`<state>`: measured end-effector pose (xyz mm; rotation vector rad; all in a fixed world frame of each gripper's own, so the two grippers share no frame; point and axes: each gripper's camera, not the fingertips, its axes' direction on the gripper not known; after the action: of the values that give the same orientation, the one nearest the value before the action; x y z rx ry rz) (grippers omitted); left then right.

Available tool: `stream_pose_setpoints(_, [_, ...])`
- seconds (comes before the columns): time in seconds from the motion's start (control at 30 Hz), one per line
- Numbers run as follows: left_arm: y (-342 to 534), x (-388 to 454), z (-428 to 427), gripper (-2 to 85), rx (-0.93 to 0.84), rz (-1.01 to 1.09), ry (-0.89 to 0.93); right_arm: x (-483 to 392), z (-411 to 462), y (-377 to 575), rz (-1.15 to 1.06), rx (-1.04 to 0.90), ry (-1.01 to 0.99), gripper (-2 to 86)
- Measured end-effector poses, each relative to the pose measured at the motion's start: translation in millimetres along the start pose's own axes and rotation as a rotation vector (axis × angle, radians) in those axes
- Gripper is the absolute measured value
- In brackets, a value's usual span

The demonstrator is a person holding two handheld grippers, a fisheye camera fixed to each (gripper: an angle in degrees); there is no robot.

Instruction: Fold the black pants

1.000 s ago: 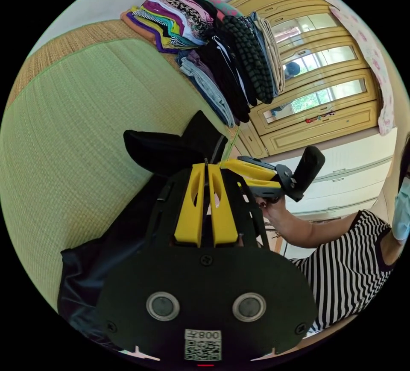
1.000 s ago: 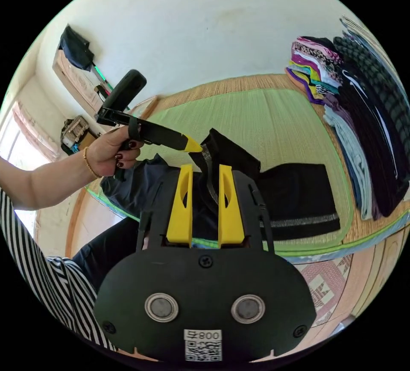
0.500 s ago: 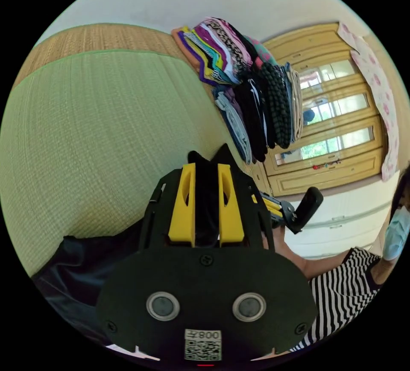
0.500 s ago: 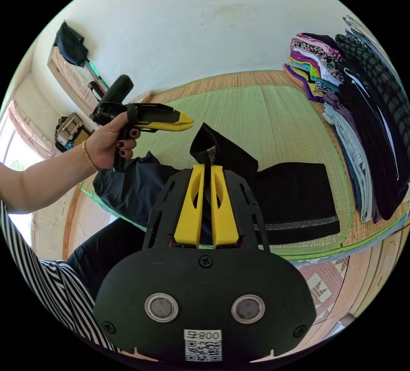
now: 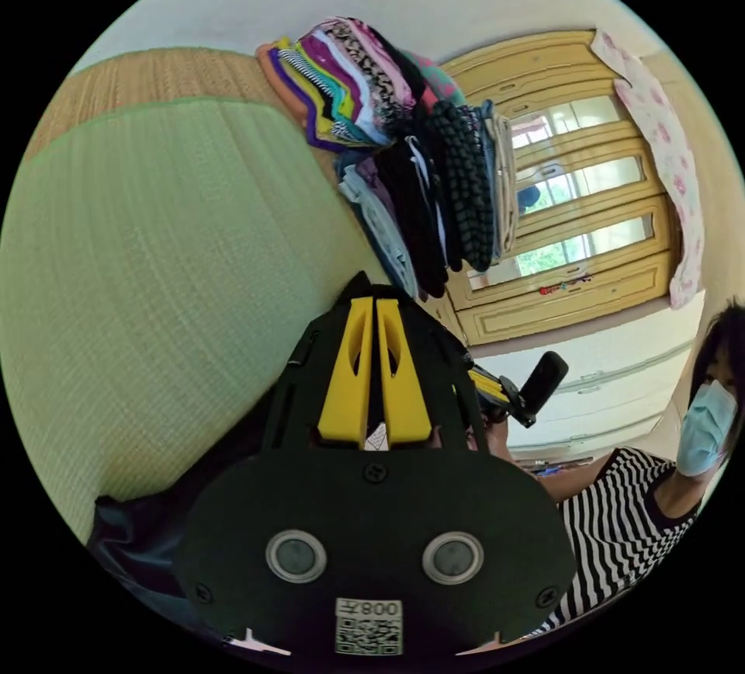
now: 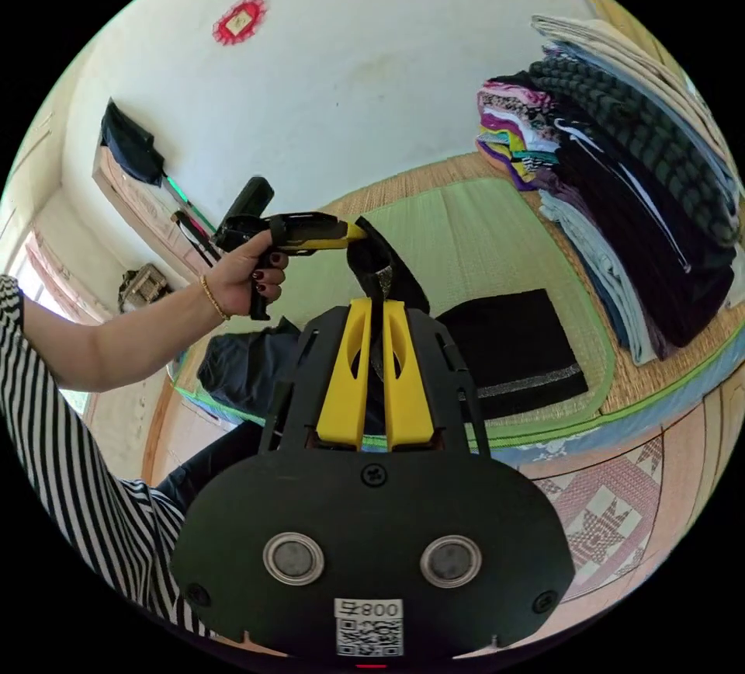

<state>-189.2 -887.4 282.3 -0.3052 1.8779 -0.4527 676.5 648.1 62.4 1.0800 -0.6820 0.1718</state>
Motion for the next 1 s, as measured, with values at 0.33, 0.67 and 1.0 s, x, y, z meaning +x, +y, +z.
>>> stream_pose_setpoints(0.33, [-69, 78, 103, 0.5, -0.184, 0.225, -0.160, 134, -77, 14, 0.339, 0.124, -0.065, 2.2])
stream_pose_setpoints(0.67, [-106, 71, 204, 0.6, -0.394, 0.196, -0.306, 256, -76, 22, 0.607, 0.033, -0.138, 2.1])
stream_pose_setpoints(1.0, [-123, 37, 250, 2.1, -0.445, 0.082, -0.260, 324, -90, 17, 0.731, 0.024, -0.208, 2.1])
